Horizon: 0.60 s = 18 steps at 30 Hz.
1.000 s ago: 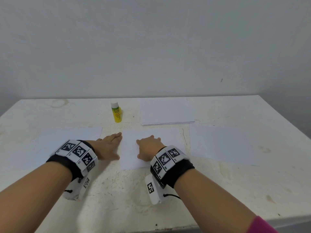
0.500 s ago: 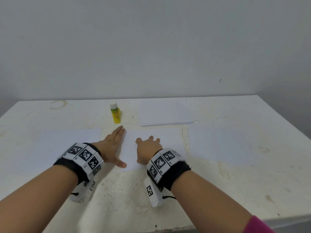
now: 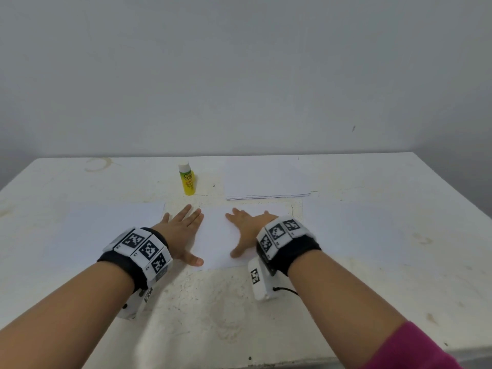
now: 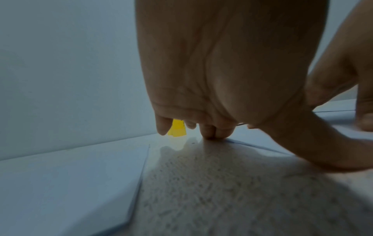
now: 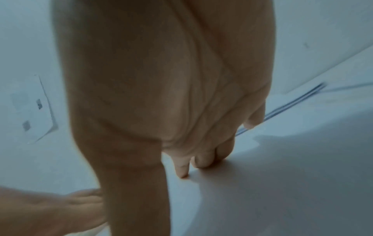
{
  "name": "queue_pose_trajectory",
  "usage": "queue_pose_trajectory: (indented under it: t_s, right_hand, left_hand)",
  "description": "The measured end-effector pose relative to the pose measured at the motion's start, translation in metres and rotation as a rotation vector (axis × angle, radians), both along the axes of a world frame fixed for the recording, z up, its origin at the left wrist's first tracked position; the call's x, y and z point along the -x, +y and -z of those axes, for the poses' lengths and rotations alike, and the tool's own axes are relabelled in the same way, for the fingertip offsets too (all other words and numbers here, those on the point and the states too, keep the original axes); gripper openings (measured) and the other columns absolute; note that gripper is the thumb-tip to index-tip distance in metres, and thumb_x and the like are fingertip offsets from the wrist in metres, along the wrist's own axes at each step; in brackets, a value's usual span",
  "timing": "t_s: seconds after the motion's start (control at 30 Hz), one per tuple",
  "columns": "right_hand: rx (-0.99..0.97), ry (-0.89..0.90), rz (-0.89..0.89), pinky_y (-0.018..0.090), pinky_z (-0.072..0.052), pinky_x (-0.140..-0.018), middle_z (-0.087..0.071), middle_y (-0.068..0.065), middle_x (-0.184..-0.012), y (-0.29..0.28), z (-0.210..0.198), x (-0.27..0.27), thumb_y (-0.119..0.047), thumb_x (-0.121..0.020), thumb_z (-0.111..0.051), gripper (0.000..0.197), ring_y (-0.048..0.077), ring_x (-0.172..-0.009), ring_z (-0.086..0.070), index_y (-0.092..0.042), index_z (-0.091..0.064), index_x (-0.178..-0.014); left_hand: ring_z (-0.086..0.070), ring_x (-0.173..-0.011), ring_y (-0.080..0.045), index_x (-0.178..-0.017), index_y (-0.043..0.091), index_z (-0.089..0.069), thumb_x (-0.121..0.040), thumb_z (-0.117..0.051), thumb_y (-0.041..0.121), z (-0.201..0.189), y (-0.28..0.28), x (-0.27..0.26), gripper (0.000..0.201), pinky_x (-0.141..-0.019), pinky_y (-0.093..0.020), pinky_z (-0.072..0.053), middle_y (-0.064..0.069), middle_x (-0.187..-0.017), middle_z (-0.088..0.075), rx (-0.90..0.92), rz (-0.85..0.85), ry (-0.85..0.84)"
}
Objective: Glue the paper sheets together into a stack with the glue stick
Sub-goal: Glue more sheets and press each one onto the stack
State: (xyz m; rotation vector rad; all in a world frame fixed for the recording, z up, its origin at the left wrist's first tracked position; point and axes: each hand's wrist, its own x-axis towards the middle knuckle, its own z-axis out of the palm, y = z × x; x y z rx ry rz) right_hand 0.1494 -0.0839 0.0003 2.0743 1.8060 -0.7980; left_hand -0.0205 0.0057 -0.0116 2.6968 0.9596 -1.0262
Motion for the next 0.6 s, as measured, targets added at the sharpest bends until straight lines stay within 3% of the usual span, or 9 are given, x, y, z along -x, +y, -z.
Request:
queue_pose_trajectory:
  t_s: [0.3,0.4,0.47,0.53,0.6]
  right_hand:
    - [0.061,-0.134,0.17,0.049,-0.011,-0.119,0.013,-0.002,-0.16,-0.031,0.0,-0.056,-0.063,-0.076,-0.067,0.119,0.018,-0.148,-0.005,-0.018,0.011,-0.153]
    - [0.004,-0.225,0.156,0.049,-0.019,-0.115,-0.01,0.008,-0.16,-0.029,-0.007,-0.042,-0.055,-0.076,-0.072,0.107,0.027,-0.143,-0.025,-0.008,-0.012,-0.151]
    - [-0.058,-0.218,0.082,0.049,-0.02,-0.115,-0.021,0.013,-0.156,-0.021,-0.014,-0.023,-0.038,-0.081,-0.074,0.088,0.03,-0.14,-0.03,-0.004,-0.026,-0.146]
    - [-0.061,-0.094,-0.086,0.045,-0.011,-0.118,-0.005,0.012,-0.16,-0.015,-0.017,0.005,-0.021,-0.087,-0.068,0.087,0.028,-0.146,-0.014,-0.009,-0.012,-0.152]
    - [0.022,-0.021,-0.305,0.038,-0.008,-0.118,0.007,0.009,-0.161,-0.013,-0.015,0.037,-0.02,-0.094,-0.058,0.082,0.023,-0.148,-0.003,-0.014,-0.001,-0.154]
  left_hand:
    - [0.024,-0.144,-0.023,-0.149,0.008,0.02,-0.082,-0.052,0.069,-0.001,0.0,0.001,0.115,-0.117,-0.053,-0.003,-0.002,-0.157,0.026,0.007,-0.002,-0.003]
    - [0.024,-0.145,-0.023,-0.149,0.009,0.021,-0.081,-0.052,0.069,0.0,0.0,0.001,0.116,-0.117,-0.053,-0.003,-0.002,-0.157,0.026,0.011,-0.002,-0.003]
    - [0.024,-0.145,-0.022,-0.149,0.009,0.021,-0.082,-0.052,0.069,0.001,0.0,0.001,0.116,-0.117,-0.053,-0.003,-0.002,-0.157,0.026,0.017,-0.006,-0.004]
    - [0.024,-0.144,-0.022,-0.149,0.009,0.022,-0.082,-0.052,0.069,0.001,0.001,0.002,0.116,-0.117,-0.053,-0.003,-0.002,-0.157,0.027,0.025,-0.011,-0.004]
    - [0.025,-0.144,-0.022,-0.149,0.009,0.022,-0.082,-0.052,0.069,0.001,0.002,0.002,0.116,-0.117,-0.053,-0.003,-0.002,-0.156,0.028,0.025,-0.008,-0.001]
